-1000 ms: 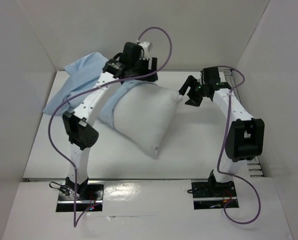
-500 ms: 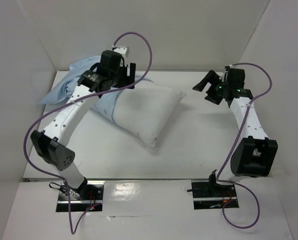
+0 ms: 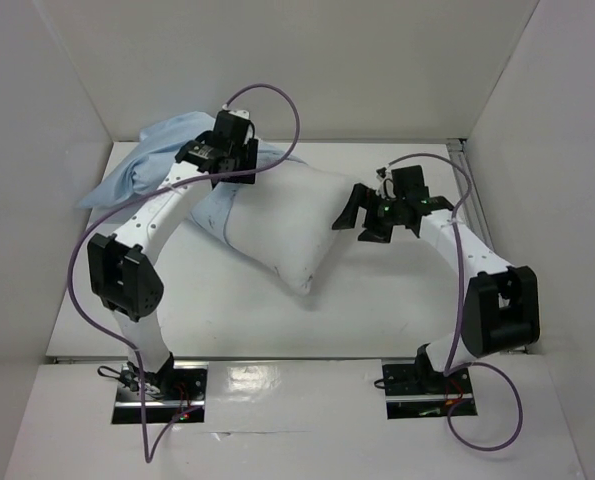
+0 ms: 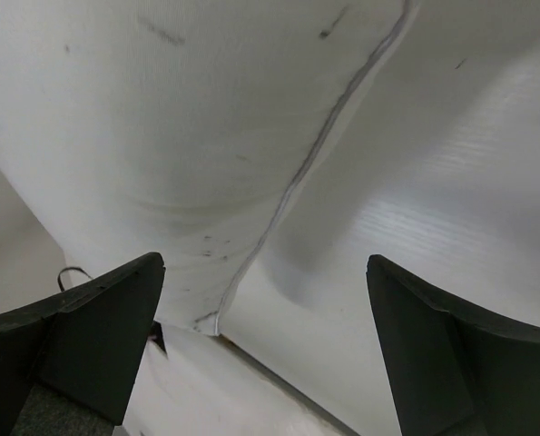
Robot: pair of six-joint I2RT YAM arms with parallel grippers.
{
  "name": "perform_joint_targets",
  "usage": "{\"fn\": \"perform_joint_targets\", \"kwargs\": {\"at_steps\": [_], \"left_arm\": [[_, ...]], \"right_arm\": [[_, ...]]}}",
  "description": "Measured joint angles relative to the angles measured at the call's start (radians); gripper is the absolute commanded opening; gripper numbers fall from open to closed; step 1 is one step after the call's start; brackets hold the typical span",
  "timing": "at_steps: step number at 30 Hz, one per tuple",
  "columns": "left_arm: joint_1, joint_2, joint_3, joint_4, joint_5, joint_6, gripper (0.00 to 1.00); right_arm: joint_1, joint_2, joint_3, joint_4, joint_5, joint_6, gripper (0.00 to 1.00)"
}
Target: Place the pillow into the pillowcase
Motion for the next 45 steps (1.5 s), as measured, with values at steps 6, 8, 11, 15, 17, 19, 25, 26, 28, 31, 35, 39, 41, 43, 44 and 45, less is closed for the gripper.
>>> {"fn": "perform_joint_targets", "kwargs": {"at_steps": [6,8,11,15,17,19,25,26,28,31,35,39,41,43,44,45], "left_arm": [[0.052,0.061,0.000,0.002,0.050,-0.008,0.00],[0.066,0.064,0.001,-0.003,0.084,-0.007,0.00],[0.077,0.064,0.020,-0.006,0.125,-0.007,0.00],[0.087,0.064,0.084,-0.037,0.186,-0.003,0.00],[0.088,0.070,0.157,-0.068,0.233,0.000,0.00],[0.088,0.100,0.298,-0.114,0.290,0.000,0.00],[0.099,0.126,0.633,-0.109,0.523,-0.051,0.00],[0.097,0.073,0.571,-0.087,0.565,-0.065,0.00],[0.079,-0.065,0.353,-0.013,0.624,-0.095,0.00],[0.005,-0.241,0.041,0.042,0.661,-0.134,0.00],[-0.126,-0.423,-0.423,0.196,0.668,-0.192,0.00],[-0.207,-0.473,-0.708,0.254,0.641,-0.269,0.00],[-0.238,-0.473,-0.741,0.243,0.631,-0.297,0.00],[-0.268,-0.473,-0.724,0.238,0.636,-0.315,0.00],[-0.279,-0.465,-0.693,0.225,0.639,-0.319,0.00],[-0.285,-0.457,-0.659,0.220,0.640,-0.319,0.00]], "right_arm": [[0.088,0.039,-0.055,0.126,-0.058,0.082,1.00],[0.113,0.095,-0.047,0.193,-0.090,0.111,1.00],[0.135,0.179,-0.029,0.289,-0.136,0.153,0.87],[0.124,0.223,-0.006,0.416,-0.188,0.236,0.10],[0.109,0.230,0.031,0.457,-0.204,0.286,0.00],[0.079,0.232,0.076,0.517,-0.215,0.349,0.00],[-0.062,0.167,0.129,0.727,-0.183,0.573,0.00],[-0.079,0.129,0.129,0.727,-0.159,0.586,0.00],[-0.084,0.040,0.124,0.717,-0.082,0.577,0.00],[-0.050,-0.087,0.066,0.742,-0.018,0.561,0.00],[-0.016,-0.141,-0.105,0.811,-0.006,0.577,0.00],[0.004,-0.040,-0.265,0.810,0.021,0.605,0.00],[0.017,0.010,-0.275,0.777,0.037,0.607,0.00],[0.037,0.030,-0.275,0.769,0.053,0.607,0.00],[0.046,0.027,-0.275,0.777,0.055,0.608,0.00],[0.053,0.023,-0.275,0.790,0.055,0.609,0.00]]}}
